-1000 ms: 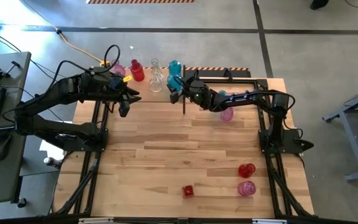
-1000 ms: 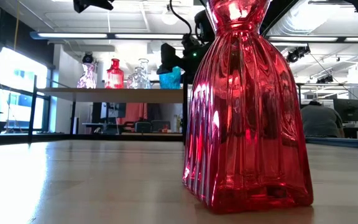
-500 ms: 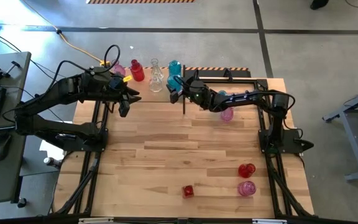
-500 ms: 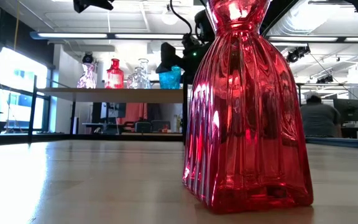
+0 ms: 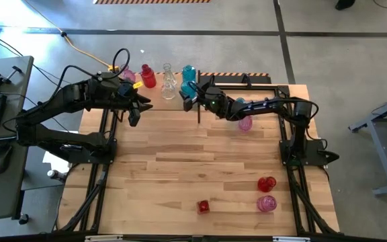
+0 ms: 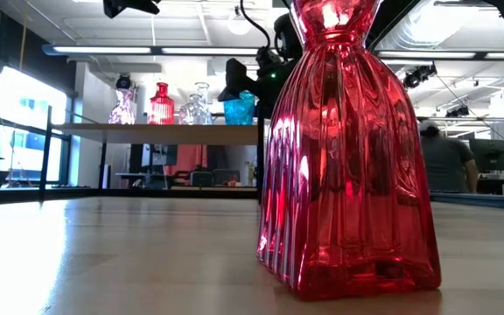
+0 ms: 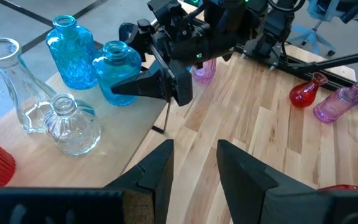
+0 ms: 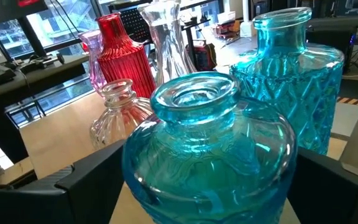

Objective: Sort vases onto shelf
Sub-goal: Put the bottom blue vase on the shelf aligned with the other blue vase, then put the left red vase on the shelf aligned with the other red vase

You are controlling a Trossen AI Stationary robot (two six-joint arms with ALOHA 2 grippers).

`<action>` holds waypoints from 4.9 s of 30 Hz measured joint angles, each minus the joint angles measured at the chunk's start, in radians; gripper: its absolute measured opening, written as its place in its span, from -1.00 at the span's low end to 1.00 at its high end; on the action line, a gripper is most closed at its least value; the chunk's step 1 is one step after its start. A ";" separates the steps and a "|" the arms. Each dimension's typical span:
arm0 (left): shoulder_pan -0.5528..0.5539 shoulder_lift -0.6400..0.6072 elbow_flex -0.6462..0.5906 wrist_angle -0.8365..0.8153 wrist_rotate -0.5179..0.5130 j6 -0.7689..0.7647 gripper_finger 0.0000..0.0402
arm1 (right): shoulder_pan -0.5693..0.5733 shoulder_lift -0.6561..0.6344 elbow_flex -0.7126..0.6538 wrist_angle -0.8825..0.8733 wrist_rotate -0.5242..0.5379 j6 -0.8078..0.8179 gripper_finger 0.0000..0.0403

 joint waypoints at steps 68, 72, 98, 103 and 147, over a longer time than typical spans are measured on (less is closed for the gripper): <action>0.000 0.000 0.000 0.006 0.000 0.000 -0.44 | 0.119 -0.536 0.003 -0.682 -0.271 -0.055 0.95; 0.000 0.000 0.000 0.007 0.000 0.000 -0.44 | 0.166 -0.566 0.003 -0.794 -0.307 0.012 0.95; 0.000 0.000 0.000 0.007 0.000 0.000 -0.44 | 0.608 -0.400 0.003 -0.881 -0.378 0.794 0.95; 0.000 0.000 0.000 0.007 0.000 0.000 -0.44 | 0.681 -0.357 0.003 -0.824 -0.367 0.912 0.95; 0.000 0.000 0.000 0.007 0.000 0.000 -0.44 | 0.812 0.020 0.526 -1.484 -0.385 0.961 0.93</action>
